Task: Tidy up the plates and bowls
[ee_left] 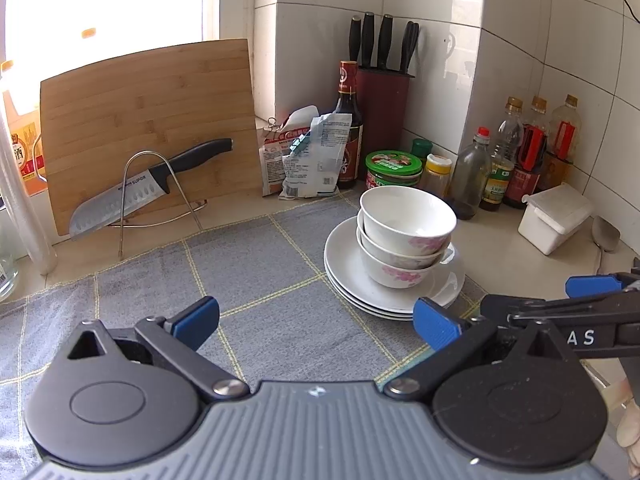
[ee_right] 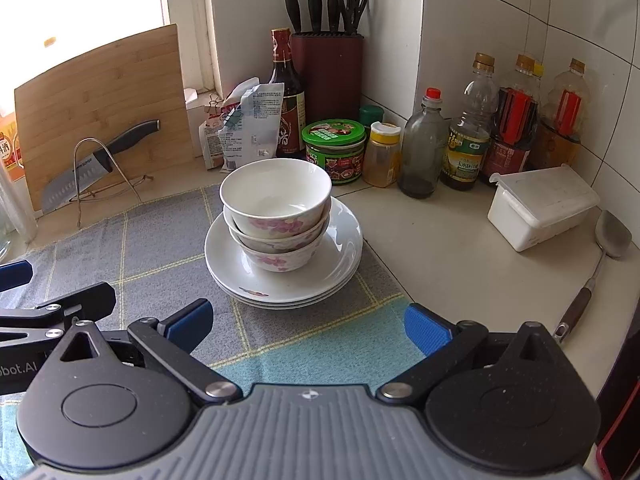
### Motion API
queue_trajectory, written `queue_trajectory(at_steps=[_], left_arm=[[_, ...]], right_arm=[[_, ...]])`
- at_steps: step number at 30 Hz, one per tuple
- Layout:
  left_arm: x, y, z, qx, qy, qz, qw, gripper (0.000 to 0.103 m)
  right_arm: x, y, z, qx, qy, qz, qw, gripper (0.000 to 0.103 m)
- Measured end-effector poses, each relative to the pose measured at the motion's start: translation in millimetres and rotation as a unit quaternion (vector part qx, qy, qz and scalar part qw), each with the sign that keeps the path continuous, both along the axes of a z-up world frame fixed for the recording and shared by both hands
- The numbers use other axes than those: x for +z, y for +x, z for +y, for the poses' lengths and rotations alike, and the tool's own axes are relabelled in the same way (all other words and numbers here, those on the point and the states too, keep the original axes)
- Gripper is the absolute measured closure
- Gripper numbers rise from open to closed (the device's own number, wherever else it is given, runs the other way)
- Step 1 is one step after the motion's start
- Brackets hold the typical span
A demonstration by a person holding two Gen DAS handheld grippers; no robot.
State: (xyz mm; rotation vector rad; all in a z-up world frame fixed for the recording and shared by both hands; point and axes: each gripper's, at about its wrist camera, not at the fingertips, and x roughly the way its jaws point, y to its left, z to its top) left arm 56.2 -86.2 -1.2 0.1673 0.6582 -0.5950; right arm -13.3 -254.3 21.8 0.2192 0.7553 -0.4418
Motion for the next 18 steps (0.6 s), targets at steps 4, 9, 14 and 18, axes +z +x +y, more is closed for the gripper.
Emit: queue_trajectory(at_steps=[4,9,14,18], left_arm=[[0.4,-0.3,-0.5,-0.001,0.001,-0.001,1.0,0.001],[1.9,0.5,-0.8,-0.003,-0.001,0.001,1.0,0.001],[2.0,1.2,-0.6,-0.004,-0.002,0.001,1.0,0.001],[2.3,1.1,-0.5,-0.005,-0.002,0.001,1.0,0.001]], right_arm=[[0.1,-0.4,-0.8,-0.001,-0.001,-0.001,1.0,0.0],[0.7,-0.5,-0.6,-0.002,-0.003,0.001,1.0,0.0],[1.3,-0.6,-0.1,-0.002,-0.005,0.001,1.0,0.0],[1.7,-0.5,0.5,-0.002,-0.006,0.001,1.0,0.0]])
